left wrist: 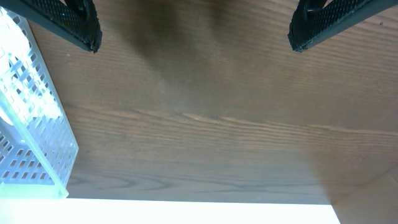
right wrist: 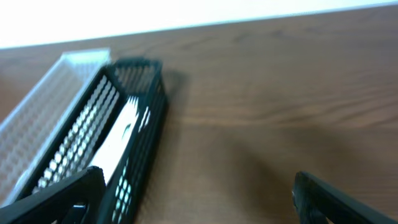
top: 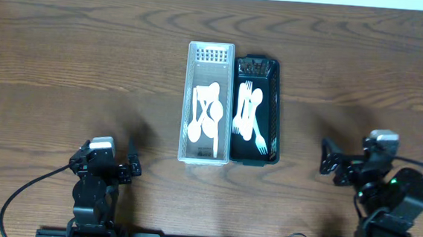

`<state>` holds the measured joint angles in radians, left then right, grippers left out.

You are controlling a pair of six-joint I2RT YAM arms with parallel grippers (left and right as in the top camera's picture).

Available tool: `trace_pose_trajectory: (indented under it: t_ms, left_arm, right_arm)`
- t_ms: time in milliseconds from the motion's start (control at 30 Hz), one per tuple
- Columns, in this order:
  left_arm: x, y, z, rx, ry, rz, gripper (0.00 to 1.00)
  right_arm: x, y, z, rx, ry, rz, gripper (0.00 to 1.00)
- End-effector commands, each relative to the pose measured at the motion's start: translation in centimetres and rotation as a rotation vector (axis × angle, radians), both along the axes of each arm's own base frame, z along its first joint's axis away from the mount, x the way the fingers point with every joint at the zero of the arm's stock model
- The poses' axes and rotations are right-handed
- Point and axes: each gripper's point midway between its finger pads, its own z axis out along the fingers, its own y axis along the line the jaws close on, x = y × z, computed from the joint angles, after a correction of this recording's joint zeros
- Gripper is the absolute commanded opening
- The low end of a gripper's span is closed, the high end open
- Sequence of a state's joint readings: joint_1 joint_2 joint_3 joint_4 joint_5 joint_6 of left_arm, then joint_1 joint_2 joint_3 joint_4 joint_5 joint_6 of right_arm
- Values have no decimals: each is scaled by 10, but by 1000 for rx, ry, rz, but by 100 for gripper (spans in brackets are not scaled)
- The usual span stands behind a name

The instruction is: Pack container

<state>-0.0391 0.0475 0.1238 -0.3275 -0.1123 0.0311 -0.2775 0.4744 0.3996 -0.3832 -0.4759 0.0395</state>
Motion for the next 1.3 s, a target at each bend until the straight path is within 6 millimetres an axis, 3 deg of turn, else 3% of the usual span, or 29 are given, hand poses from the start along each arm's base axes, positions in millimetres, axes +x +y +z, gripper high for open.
trace_pose_trajectory:
  t_ms: [0,167,633,900,1267]
  left_arm:
    - [-1,4,-9,17,16,15,98]
    - [-1,4,-9,17,16,15,98]
    - [-1,4,-9,17,16,15,98]
    - [-1,4,-9,17,17,15,98]
    - [-1,4,-9,17,16,15,98]
  right_arm:
    - [-6,23,-18,19,-35,114,99]
    - [-7,36,-24,-23,-117,154,99]
    - [-12,38,-53,-102,-150,103,99]
    - [-9,25,-48,-130,-175,31,99]
    - [-10,25,-43,-130,-198,31,99]
